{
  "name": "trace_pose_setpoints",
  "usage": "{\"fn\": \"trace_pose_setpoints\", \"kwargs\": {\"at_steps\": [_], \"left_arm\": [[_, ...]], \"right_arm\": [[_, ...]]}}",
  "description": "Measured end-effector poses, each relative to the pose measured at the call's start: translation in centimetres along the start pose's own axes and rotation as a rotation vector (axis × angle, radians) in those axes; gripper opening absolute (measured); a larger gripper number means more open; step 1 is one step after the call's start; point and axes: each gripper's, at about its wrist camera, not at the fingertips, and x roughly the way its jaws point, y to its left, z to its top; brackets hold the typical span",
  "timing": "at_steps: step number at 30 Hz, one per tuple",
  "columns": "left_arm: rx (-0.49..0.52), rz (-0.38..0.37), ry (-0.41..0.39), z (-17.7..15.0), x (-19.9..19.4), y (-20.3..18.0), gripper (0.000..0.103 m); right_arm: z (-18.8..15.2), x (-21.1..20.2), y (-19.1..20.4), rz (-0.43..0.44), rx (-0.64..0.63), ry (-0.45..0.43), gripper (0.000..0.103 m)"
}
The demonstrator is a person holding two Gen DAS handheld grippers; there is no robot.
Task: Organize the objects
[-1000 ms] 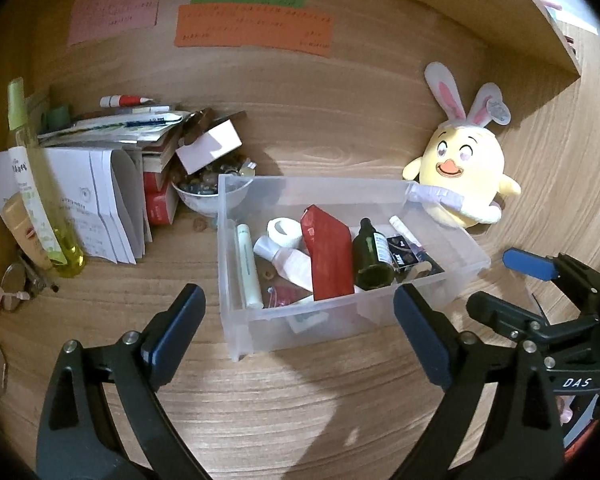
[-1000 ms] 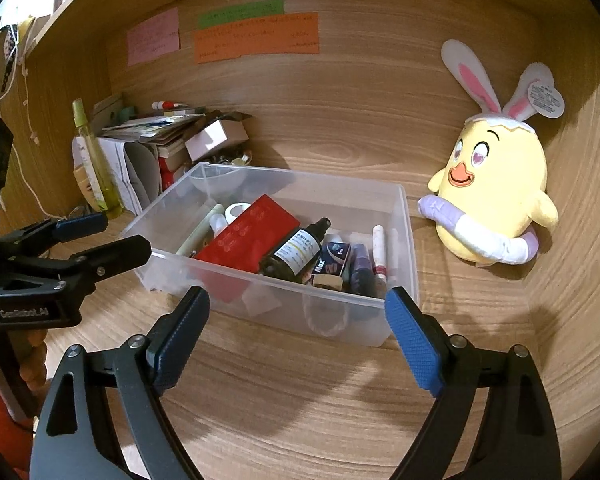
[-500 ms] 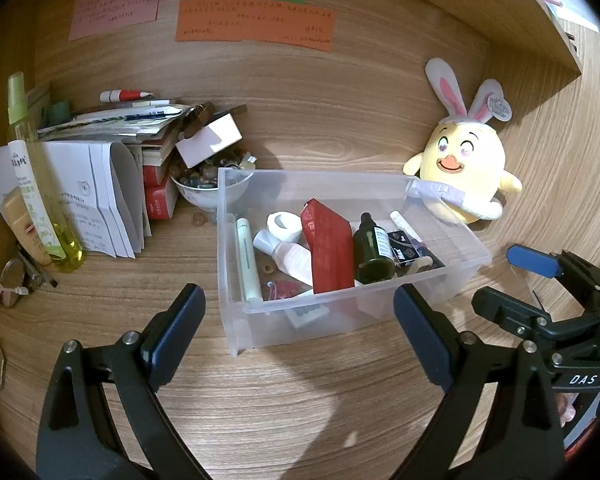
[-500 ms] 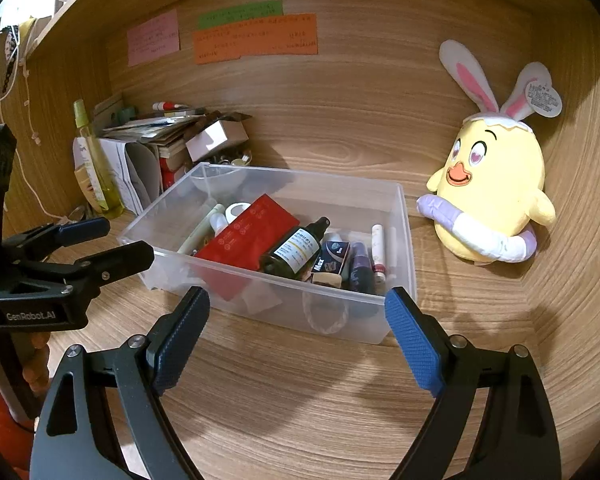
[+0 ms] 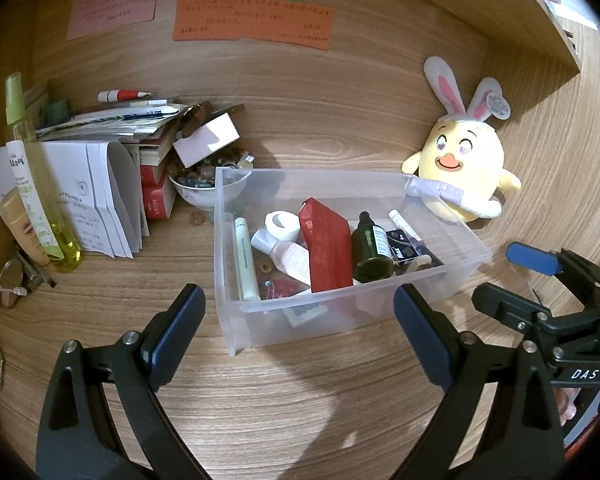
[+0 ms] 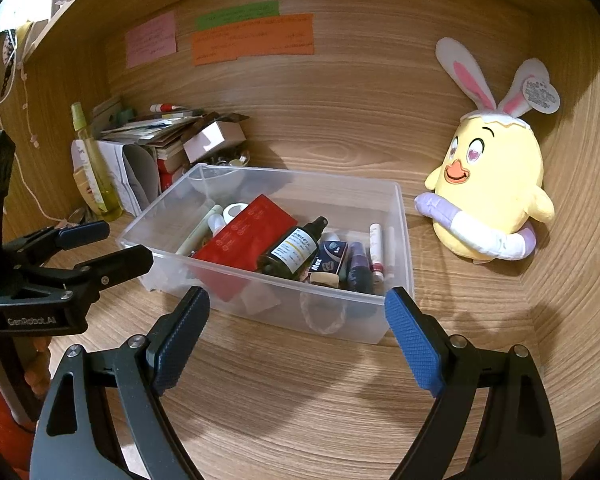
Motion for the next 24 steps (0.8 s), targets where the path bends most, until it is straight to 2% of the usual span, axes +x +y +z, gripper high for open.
{"fn": "trace_pose_setpoints", "kwargs": {"at_steps": [24], "left_arm": [[0.005,-0.001,-0.016,-0.09,-0.28,-0.43,0.096]], "right_arm": [[0.05,0.02,0.04,0.0,0.012,0.0,0.088]]}}
